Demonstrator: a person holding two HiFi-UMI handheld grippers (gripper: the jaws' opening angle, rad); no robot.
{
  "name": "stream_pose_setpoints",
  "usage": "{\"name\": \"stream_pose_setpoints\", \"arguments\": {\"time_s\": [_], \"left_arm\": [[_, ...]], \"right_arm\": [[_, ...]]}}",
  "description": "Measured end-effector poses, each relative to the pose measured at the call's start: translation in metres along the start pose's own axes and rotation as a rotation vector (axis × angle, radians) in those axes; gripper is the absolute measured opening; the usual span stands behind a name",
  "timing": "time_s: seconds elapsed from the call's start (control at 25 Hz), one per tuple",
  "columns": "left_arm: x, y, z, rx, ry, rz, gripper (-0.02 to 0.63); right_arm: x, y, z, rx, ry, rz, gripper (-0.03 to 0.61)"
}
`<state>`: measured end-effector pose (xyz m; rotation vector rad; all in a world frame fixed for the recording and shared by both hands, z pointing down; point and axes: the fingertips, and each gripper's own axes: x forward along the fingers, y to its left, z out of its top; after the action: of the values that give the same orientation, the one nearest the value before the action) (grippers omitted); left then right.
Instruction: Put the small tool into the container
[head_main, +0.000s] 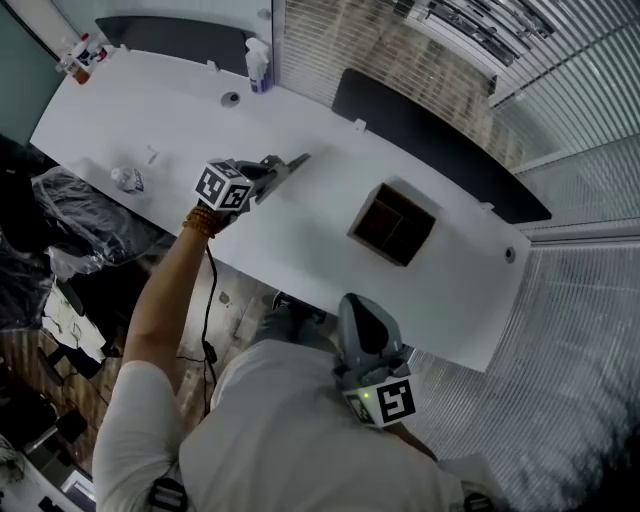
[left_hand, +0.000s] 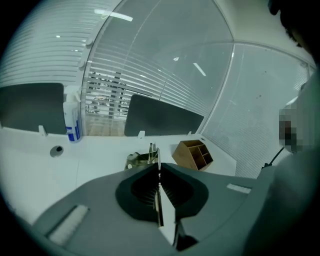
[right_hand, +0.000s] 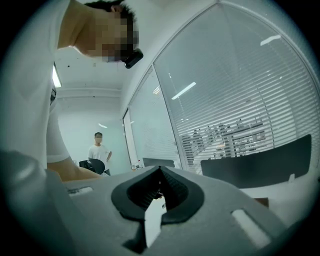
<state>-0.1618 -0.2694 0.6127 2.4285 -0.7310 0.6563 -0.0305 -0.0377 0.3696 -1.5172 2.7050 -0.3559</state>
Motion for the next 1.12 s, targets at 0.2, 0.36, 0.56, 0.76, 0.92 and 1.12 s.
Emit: {"name": "stream_pose_setpoints", "arguments": {"time_s": [0.2, 0.36, 0.56, 0.76, 0.92, 1.12], "left_arm": [[0.008, -0.022, 0.02, 0.082, 0.017, -0.019, 0.008], [0.019, -0.043, 0.037, 0.164, 0.036, -0.041, 0.006], [0.038, -0.07, 0.057, 0.244, 0.043, -0.078, 0.007], [0.063, -0.1, 0.07, 0.353, 0.07, -0.128, 0.006], [0.081, -0.123, 0.085, 0.468, 0.088, -0.147, 0.006], [0.106, -0.152, 0.099, 0.57, 0.109, -0.197, 0.006]], "right_arm": [[-0.015, -0.007, 0.008, -0.003, -0.029, -0.026, 0.0], [-0.03, -0.016, 0.01, 0.0, -0.048, -0.06, 0.0], [-0.048, -0.025, 0.011, 0.002, -0.066, -0.101, 0.0], [-0.066, -0.036, 0.01, 0.004, -0.079, -0.148, 0.0], [-0.082, -0.048, 0.012, 0.007, -0.096, -0.192, 0.0], [-0.096, -0.06, 0.012, 0.01, -0.109, -0.235, 0.0]]}}
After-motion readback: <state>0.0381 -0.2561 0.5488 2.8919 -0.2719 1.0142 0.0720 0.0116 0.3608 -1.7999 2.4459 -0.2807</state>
